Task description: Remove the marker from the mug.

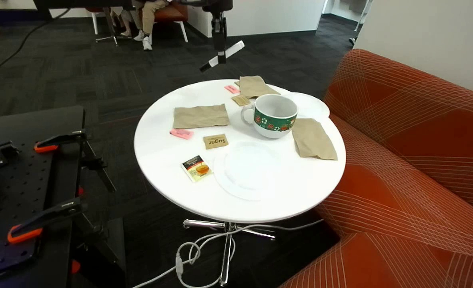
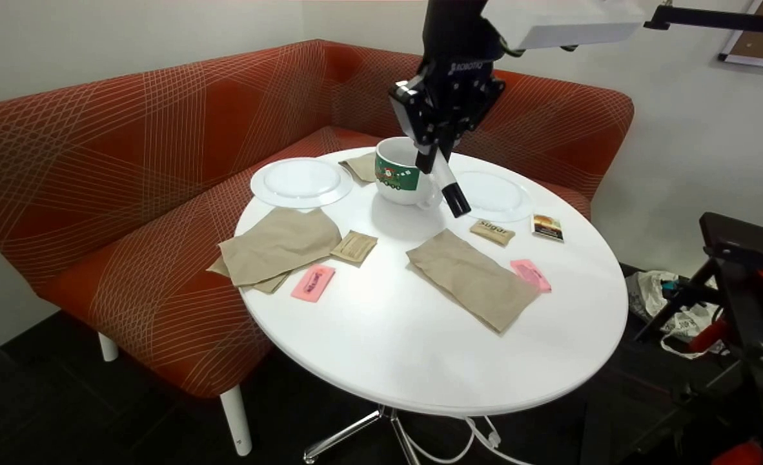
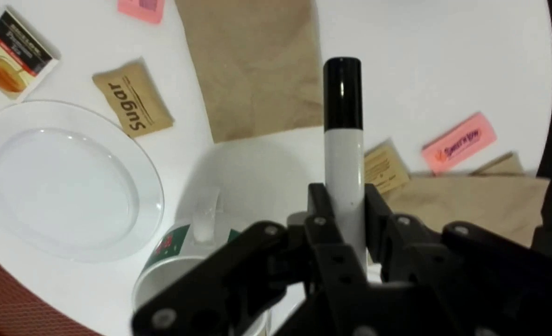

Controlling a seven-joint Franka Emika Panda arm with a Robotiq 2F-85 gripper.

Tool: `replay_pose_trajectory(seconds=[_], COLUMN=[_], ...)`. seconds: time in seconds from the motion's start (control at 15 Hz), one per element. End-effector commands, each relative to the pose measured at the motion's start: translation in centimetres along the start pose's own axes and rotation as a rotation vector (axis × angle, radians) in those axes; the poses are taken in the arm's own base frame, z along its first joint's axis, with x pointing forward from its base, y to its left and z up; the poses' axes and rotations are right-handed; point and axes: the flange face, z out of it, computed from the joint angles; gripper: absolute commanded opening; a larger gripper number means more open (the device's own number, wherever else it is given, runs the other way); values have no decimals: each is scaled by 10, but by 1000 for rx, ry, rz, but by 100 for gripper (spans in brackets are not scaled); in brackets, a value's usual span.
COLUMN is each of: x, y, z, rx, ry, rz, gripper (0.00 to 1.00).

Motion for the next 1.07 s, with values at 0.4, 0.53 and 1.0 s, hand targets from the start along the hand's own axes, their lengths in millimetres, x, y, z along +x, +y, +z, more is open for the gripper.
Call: replay_pose_trajectory(seconds=[0.4, 0.53, 1.0], x=[-15, -10, 2], y=[-16, -23, -54], z=[49, 60, 85], rx=[-91, -80, 62], ry=[-283, -308, -307], rz=[-424, -530, -853], gripper=[5, 5, 5])
